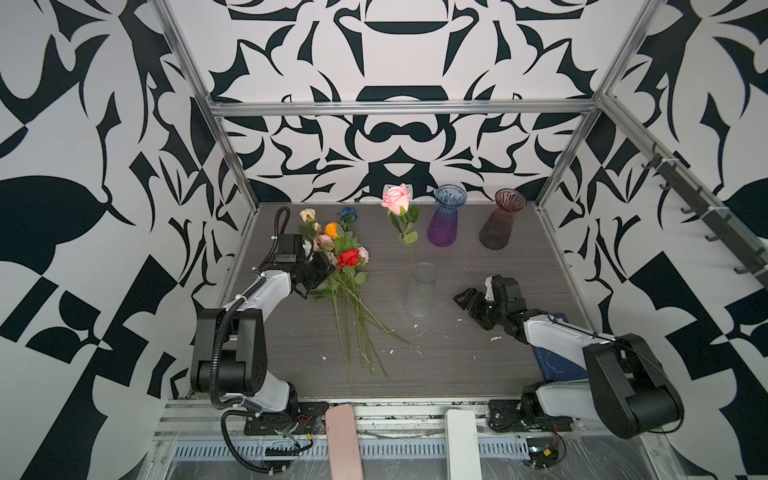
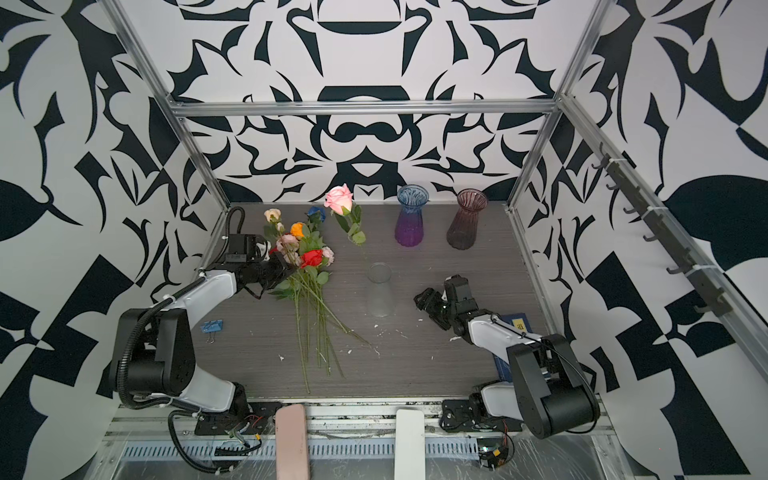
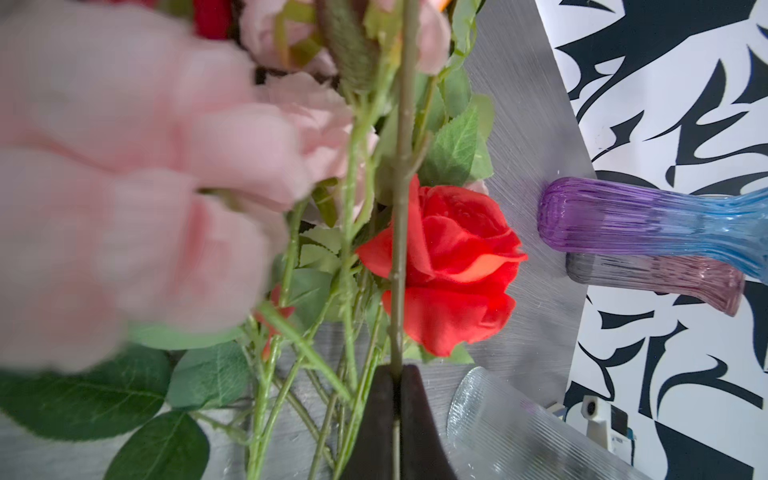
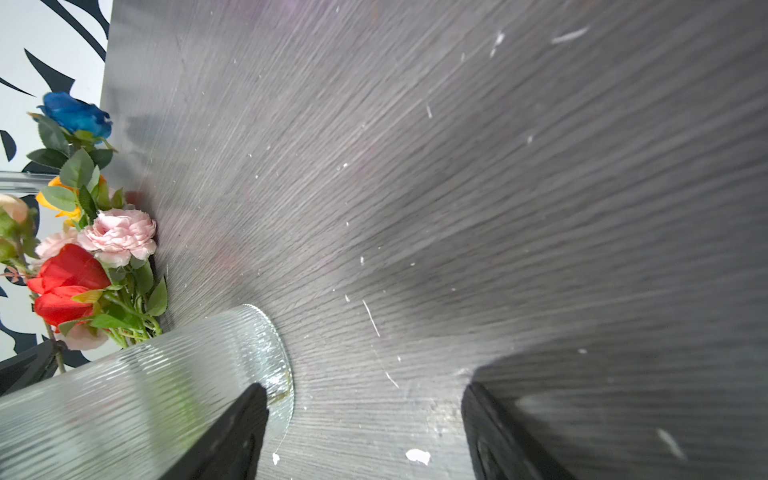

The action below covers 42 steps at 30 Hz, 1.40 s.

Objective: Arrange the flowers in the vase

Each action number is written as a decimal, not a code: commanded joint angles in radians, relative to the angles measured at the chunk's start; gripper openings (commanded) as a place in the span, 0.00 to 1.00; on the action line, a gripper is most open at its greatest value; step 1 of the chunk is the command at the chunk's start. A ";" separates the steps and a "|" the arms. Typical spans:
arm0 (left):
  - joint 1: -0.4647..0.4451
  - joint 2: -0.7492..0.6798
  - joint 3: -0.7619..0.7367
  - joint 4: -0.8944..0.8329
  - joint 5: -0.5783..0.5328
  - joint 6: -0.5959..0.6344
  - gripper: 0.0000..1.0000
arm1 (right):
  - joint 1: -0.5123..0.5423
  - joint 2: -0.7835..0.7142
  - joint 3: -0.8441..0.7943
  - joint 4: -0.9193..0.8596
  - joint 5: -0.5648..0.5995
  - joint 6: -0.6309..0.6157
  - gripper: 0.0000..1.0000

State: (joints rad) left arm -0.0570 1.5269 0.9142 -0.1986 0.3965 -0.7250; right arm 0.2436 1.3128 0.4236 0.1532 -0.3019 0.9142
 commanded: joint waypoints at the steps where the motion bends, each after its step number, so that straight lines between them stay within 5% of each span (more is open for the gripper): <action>1: 0.005 0.008 0.017 -0.041 -0.010 0.013 0.19 | -0.001 0.008 0.000 -0.055 0.001 -0.006 0.78; 13: 0.005 0.007 0.000 -0.030 -0.015 0.023 0.05 | -0.001 0.010 -0.001 -0.053 0.000 -0.006 0.78; 15: 0.005 0.010 0.002 -0.030 -0.012 0.022 0.08 | -0.001 0.010 0.000 -0.053 0.000 -0.006 0.78; 19: 0.005 0.037 0.003 -0.025 0.016 0.010 0.31 | -0.001 0.009 0.000 -0.053 0.000 -0.006 0.78; 42: 0.003 0.193 -0.001 0.151 0.082 -0.138 0.24 | -0.001 0.014 0.000 -0.049 -0.003 -0.006 0.78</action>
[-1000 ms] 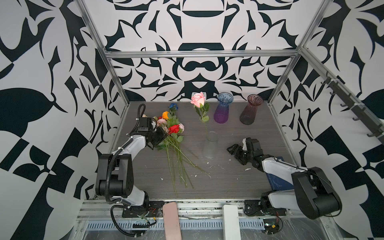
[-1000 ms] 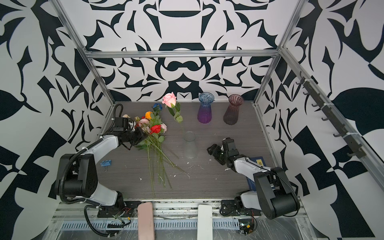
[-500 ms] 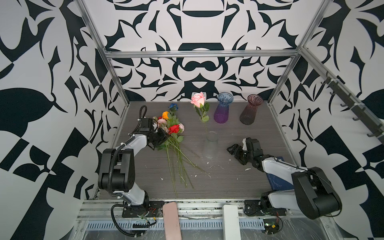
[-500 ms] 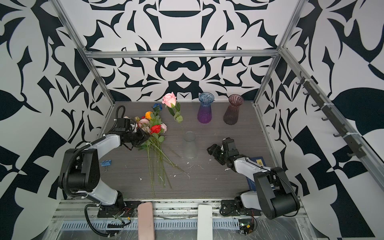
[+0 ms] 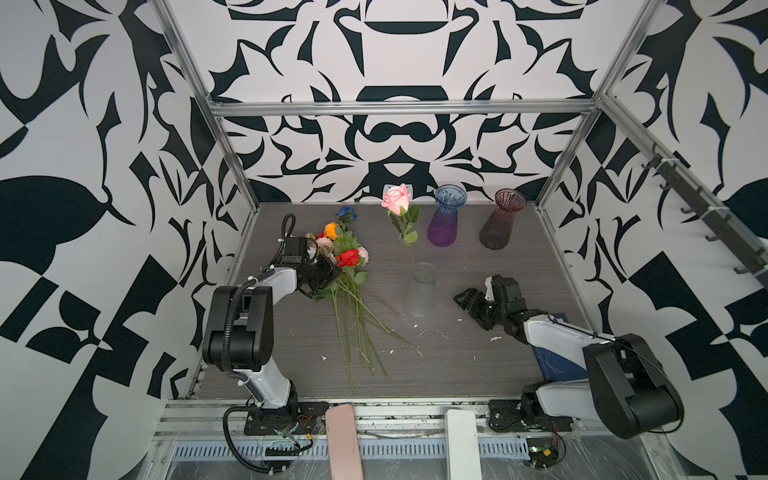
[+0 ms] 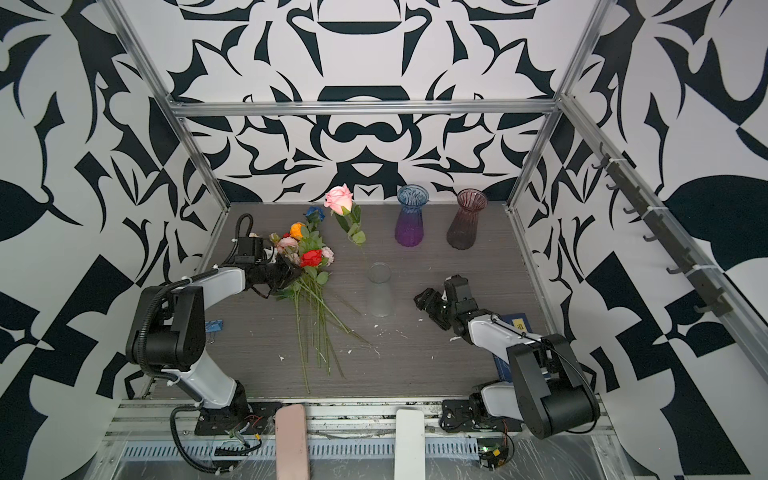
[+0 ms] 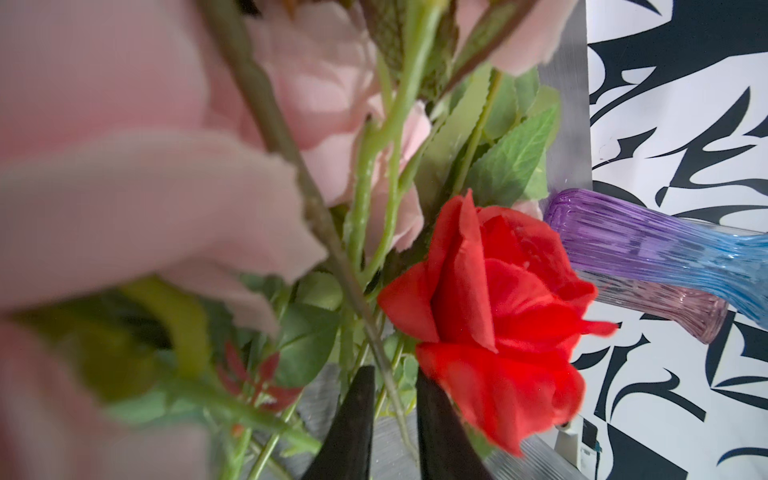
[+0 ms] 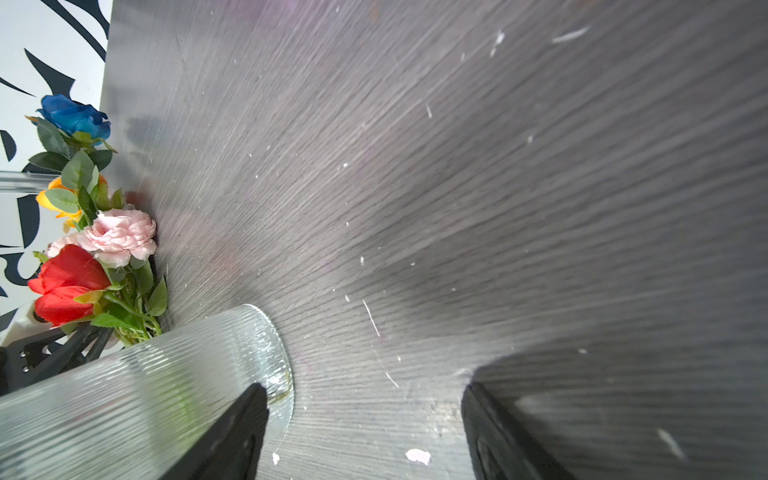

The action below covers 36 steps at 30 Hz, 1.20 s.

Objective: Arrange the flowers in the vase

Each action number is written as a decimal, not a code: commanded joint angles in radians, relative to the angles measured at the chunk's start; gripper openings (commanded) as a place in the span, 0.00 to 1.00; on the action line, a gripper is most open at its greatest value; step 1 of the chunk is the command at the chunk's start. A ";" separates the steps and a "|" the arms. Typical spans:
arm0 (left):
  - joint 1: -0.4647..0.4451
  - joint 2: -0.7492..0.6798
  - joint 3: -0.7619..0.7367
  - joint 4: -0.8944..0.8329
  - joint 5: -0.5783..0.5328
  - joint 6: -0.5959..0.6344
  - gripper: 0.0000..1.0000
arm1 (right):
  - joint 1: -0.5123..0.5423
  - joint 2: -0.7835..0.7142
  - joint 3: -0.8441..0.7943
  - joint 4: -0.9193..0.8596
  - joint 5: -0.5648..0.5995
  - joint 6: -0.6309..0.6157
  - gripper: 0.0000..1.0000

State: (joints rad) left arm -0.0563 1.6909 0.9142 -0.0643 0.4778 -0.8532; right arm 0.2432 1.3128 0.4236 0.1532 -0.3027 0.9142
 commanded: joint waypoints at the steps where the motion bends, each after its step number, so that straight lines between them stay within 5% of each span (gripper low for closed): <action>1: 0.003 0.043 -0.003 0.022 -0.004 -0.002 0.24 | -0.001 0.014 0.000 -0.049 -0.003 -0.006 0.78; 9: 0.004 0.125 -0.007 0.035 -0.039 0.052 0.24 | -0.001 0.009 -0.002 -0.049 -0.003 -0.006 0.78; 16: 0.017 0.046 -0.014 0.012 -0.059 0.067 0.15 | -0.001 0.014 0.000 -0.047 -0.006 -0.007 0.78; 27: 0.039 -0.310 0.045 -0.118 -0.118 0.075 0.13 | -0.001 0.016 0.001 -0.048 -0.008 -0.006 0.78; 36: -0.022 -0.556 0.134 -0.102 -0.175 0.111 0.01 | -0.001 0.019 0.003 -0.050 -0.007 -0.007 0.78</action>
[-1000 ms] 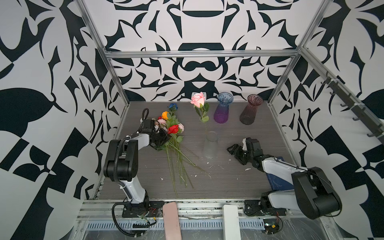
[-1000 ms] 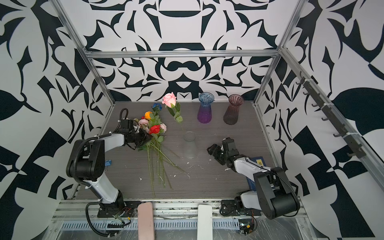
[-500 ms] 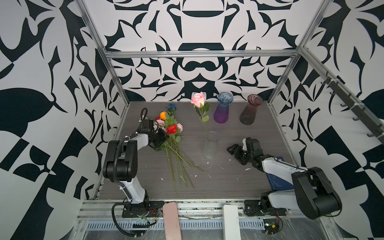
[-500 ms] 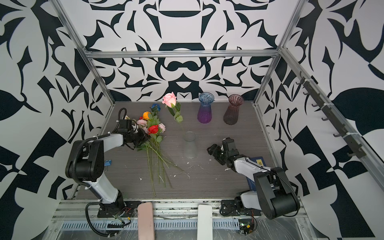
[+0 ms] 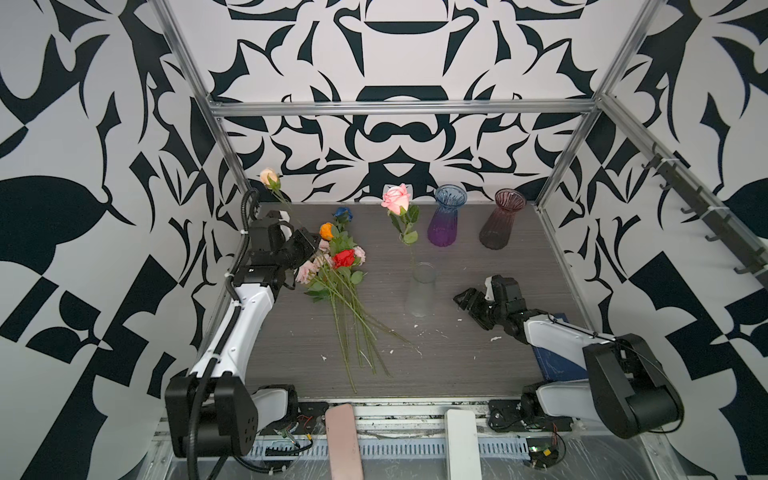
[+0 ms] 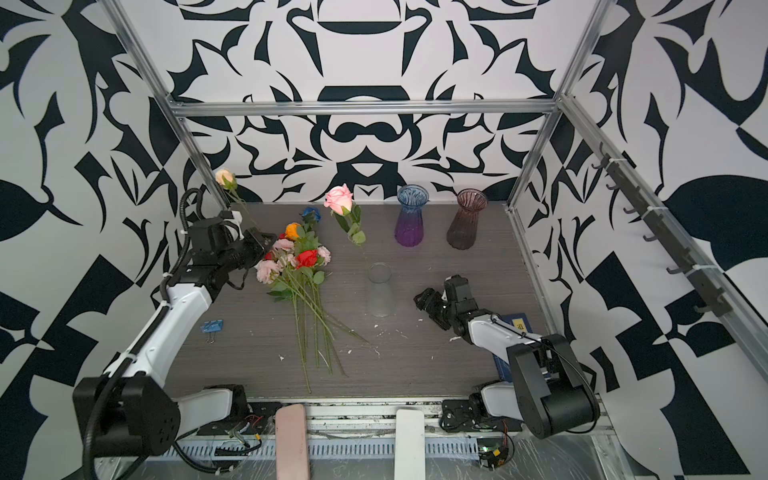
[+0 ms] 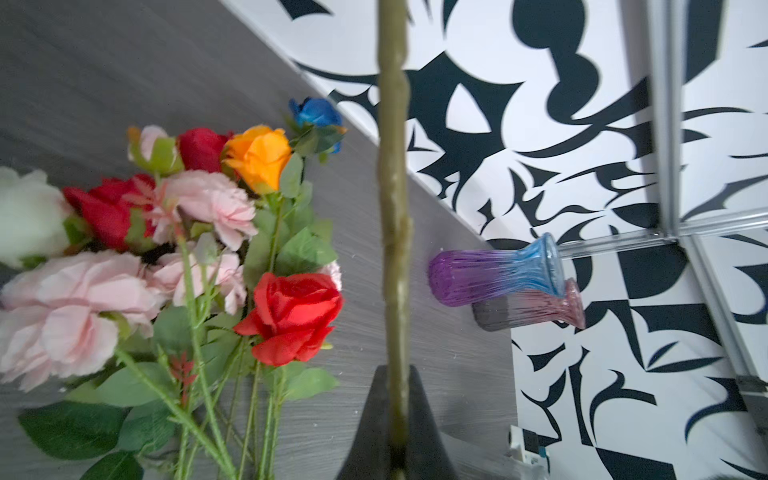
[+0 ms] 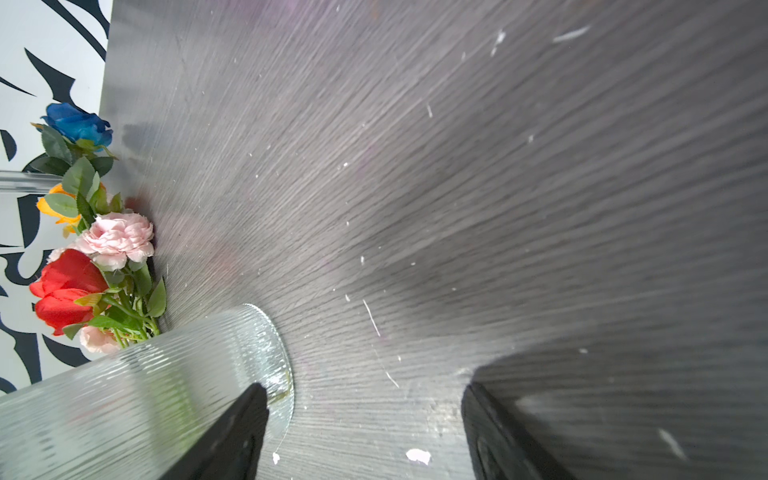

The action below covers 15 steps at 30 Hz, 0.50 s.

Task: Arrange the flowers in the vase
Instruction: 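Close the left gripper on the cream rose stem and lift it, then carry the cream rose upright over the clear vase with the left gripper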

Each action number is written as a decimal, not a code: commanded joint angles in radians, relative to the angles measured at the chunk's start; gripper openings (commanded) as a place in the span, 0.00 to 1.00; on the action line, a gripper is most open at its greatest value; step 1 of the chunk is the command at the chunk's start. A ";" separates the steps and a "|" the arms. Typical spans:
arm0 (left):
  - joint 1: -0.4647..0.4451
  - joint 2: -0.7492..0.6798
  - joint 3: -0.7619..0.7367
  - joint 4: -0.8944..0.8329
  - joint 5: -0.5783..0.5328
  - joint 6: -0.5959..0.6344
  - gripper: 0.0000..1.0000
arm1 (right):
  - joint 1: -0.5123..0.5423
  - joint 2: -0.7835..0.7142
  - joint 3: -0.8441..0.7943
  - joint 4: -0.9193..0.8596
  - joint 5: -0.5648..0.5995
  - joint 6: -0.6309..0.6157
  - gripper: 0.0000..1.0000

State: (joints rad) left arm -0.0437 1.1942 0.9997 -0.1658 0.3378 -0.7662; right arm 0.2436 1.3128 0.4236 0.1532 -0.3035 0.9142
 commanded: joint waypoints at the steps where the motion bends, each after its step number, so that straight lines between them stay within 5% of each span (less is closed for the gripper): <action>1: -0.059 -0.079 0.069 0.003 -0.050 0.037 0.00 | -0.001 0.020 0.003 -0.050 -0.008 -0.008 0.78; 8: -0.381 -0.138 0.264 0.069 -0.207 0.275 0.00 | -0.001 0.028 0.006 -0.050 -0.011 -0.008 0.77; 15: -0.714 0.003 0.493 0.117 -0.241 0.571 0.04 | -0.001 0.045 0.015 -0.053 -0.016 -0.009 0.77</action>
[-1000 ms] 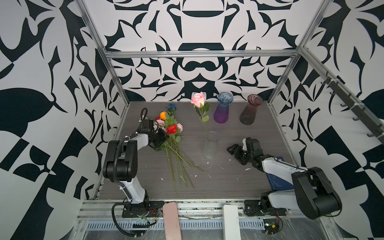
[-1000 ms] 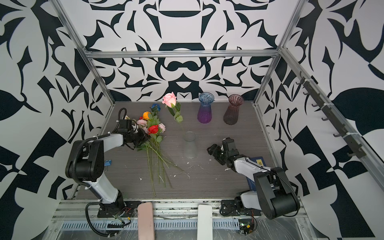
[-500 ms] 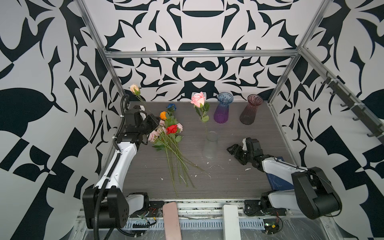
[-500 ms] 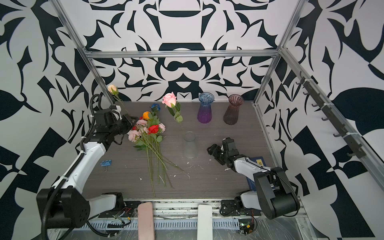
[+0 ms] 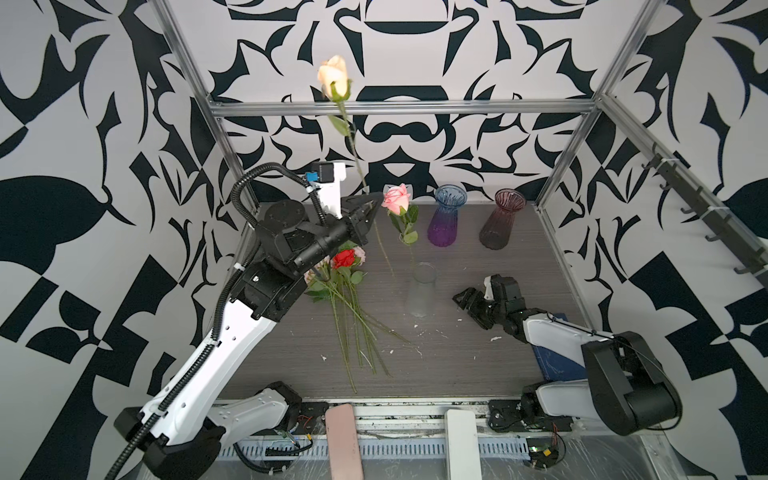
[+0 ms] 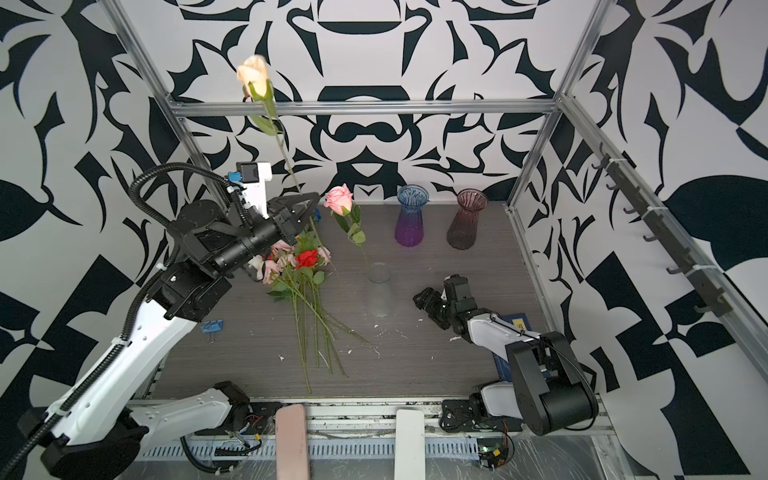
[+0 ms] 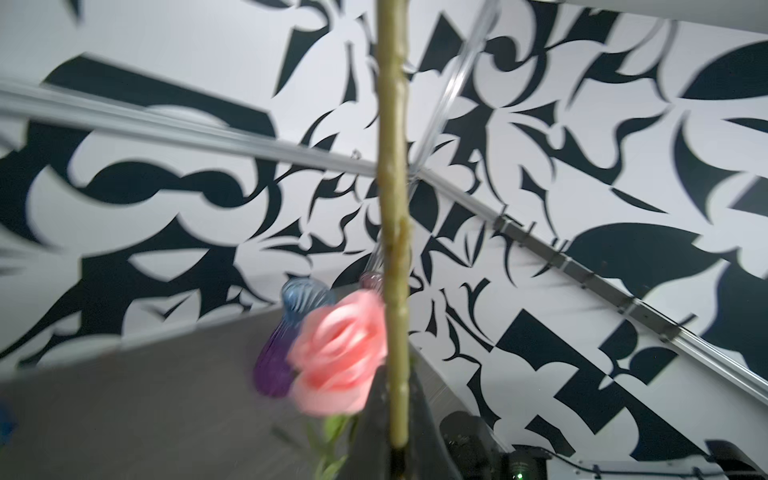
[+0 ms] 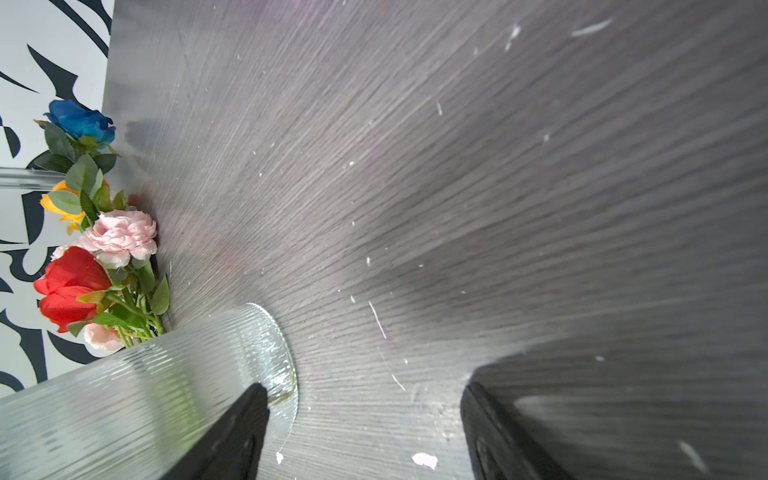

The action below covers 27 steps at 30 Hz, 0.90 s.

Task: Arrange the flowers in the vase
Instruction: 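Carry the cream rose upright over the clear vase with the left gripper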

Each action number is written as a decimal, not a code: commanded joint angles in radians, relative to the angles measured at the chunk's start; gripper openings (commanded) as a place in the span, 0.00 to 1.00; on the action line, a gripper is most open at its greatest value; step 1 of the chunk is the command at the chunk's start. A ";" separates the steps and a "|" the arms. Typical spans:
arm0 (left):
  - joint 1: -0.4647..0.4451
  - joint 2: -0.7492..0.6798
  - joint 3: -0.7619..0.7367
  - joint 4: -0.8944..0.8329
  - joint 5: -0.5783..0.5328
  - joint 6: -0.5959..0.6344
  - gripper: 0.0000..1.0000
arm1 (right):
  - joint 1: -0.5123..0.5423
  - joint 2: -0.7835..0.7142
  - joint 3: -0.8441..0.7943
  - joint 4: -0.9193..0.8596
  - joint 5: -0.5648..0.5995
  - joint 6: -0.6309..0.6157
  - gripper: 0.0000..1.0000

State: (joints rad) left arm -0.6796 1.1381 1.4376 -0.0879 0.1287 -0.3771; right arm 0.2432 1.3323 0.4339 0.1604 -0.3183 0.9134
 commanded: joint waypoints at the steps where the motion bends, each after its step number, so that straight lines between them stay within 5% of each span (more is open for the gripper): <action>1: -0.109 0.094 0.080 0.053 -0.017 0.227 0.05 | -0.001 0.026 0.006 -0.061 -0.002 -0.008 0.77; 14: -0.181 0.441 0.276 0.054 0.059 0.376 0.04 | -0.001 0.033 0.009 -0.061 -0.010 -0.012 0.77; 27: -0.182 0.455 0.240 -0.007 0.008 0.370 0.08 | -0.001 0.038 0.009 -0.058 -0.015 -0.011 0.77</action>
State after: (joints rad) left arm -0.8581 1.6169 1.6699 -0.0872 0.1455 -0.0097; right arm 0.2432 1.3437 0.4412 0.1635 -0.3298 0.9131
